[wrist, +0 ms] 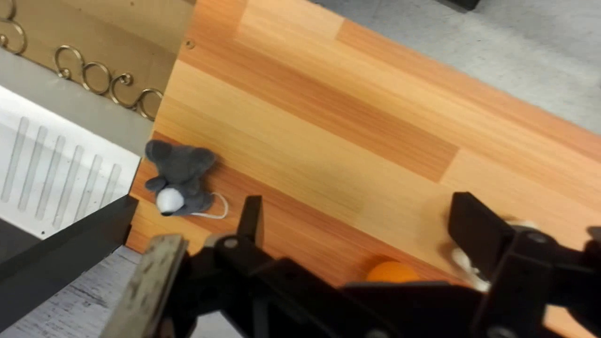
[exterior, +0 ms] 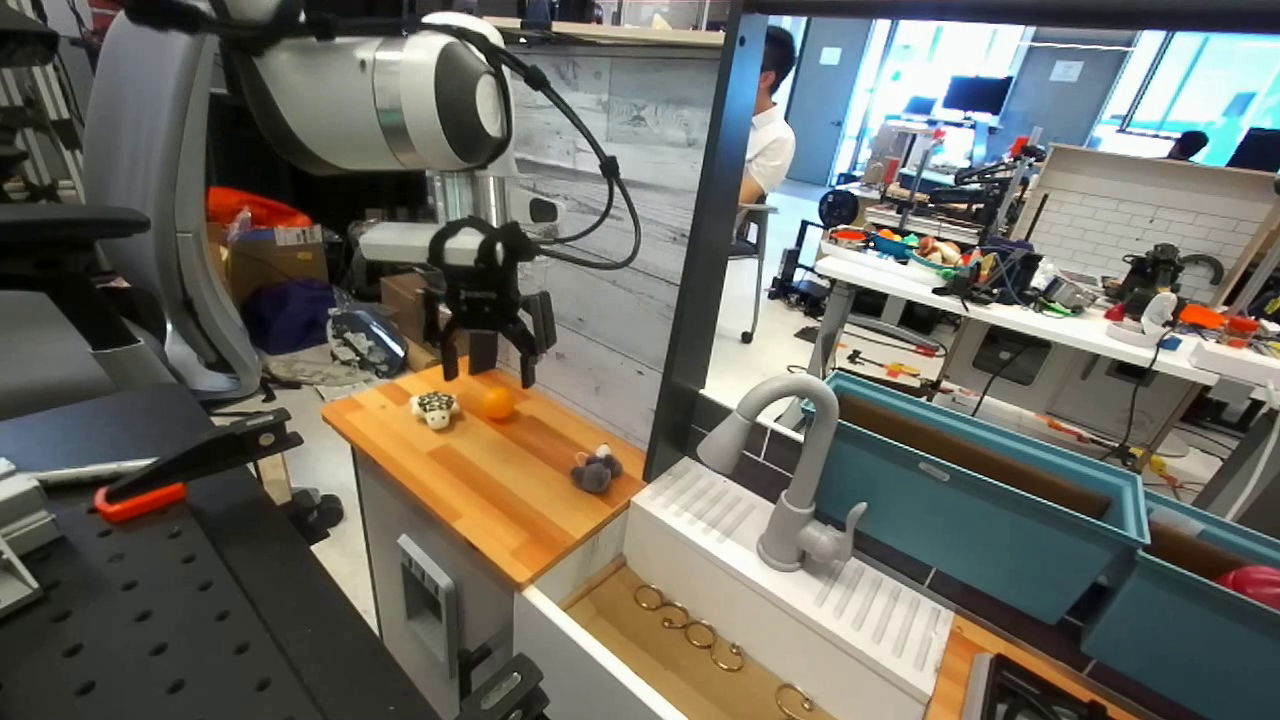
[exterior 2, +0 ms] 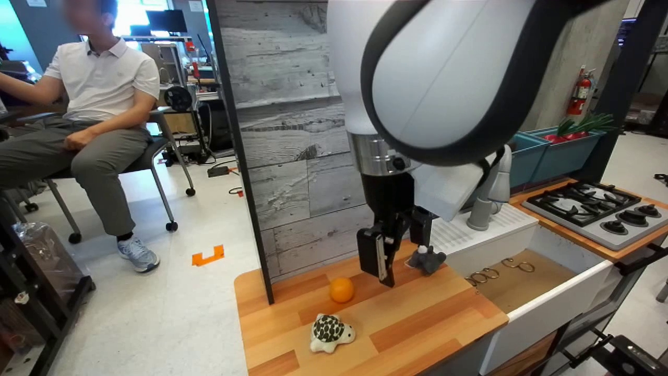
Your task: Move the teddy forward
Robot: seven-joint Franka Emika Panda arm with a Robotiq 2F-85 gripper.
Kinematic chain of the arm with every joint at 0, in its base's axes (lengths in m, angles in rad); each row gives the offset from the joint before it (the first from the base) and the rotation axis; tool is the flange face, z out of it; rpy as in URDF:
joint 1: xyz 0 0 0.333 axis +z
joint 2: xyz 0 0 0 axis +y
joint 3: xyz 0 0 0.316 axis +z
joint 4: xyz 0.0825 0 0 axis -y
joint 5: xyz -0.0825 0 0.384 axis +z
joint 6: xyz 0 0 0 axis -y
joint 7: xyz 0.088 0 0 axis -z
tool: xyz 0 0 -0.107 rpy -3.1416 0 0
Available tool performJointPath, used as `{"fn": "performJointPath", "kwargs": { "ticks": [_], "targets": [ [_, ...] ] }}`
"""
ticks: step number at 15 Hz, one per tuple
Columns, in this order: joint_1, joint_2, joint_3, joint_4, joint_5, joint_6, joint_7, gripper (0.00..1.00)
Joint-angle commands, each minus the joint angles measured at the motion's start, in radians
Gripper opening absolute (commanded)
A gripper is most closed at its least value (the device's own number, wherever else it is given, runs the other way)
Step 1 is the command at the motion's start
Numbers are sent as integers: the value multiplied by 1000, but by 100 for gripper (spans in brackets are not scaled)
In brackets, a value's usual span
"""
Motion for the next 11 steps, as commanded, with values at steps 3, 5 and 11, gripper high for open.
{"fn": "performJointPath", "kwargs": {
  "ticks": [3, 5, 11],
  "targets": [
    [-169, -223, 182, -213, 245, 56, -67, 100],
    [-213, -267, 219, -235, 344, 28, -77, 100],
    [-173, -236, 178, -196, 320, 6, -58, 100]
  ]
}}
